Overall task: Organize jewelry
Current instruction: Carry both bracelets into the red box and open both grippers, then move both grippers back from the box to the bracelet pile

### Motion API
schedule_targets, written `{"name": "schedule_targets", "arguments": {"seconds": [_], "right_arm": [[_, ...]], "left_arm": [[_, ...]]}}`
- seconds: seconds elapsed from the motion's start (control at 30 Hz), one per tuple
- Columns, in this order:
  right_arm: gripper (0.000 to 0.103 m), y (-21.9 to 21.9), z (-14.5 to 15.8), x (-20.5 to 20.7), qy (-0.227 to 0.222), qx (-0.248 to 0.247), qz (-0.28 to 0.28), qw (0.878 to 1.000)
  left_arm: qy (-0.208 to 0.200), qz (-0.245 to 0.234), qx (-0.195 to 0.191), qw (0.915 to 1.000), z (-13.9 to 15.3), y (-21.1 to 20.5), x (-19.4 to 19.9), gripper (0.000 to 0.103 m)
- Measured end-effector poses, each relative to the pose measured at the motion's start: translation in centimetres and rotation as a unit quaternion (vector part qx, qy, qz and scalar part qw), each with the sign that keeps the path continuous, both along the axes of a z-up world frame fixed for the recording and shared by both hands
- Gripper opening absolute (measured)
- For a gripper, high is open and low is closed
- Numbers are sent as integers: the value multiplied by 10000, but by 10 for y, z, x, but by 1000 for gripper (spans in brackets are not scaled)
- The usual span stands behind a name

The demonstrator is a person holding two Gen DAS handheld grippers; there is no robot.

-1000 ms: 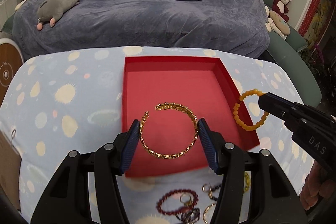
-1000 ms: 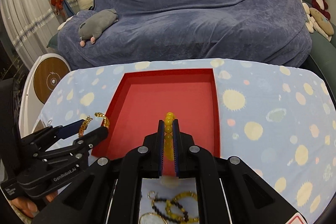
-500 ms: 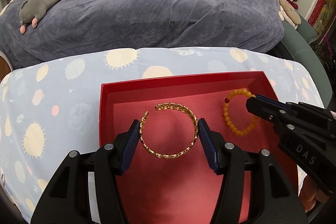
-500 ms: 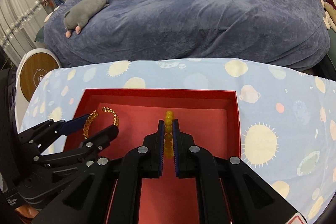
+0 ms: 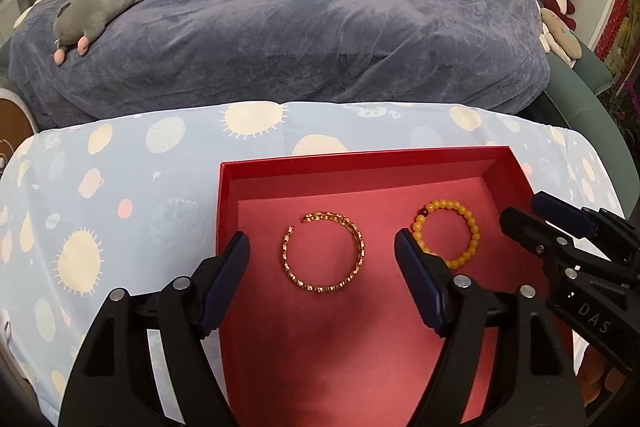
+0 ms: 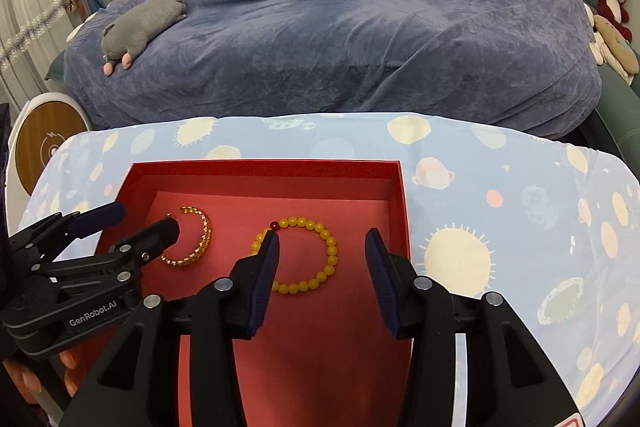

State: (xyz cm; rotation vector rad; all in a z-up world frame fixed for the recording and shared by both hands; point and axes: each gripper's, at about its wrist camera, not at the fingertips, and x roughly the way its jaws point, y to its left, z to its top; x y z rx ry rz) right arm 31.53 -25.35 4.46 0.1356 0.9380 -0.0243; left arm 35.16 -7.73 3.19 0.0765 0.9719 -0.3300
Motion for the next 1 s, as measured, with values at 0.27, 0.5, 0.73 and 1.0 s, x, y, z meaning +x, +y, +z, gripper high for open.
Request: {"name": "schedule_targets", "arguments": {"seconds": [0.27,0.5,0.73,1.0], "right_arm": [[46,8,39,-78,-261,18,-91,9996],[46,23,43,-163,-192,-172,-133,9996],[46,35,17,-233,145,-168,-263,9994],[46,40,-18,-285,609,-5,-368,9975]], "left_arm": [[-344,53,-31,9994,41,22,-68,71],[-385,-37,107,9992,47,41,-147,71],[-66,112,98,9999,25,59,-210,71],[372,489,103,9981,-10,78,-245,71]]}}
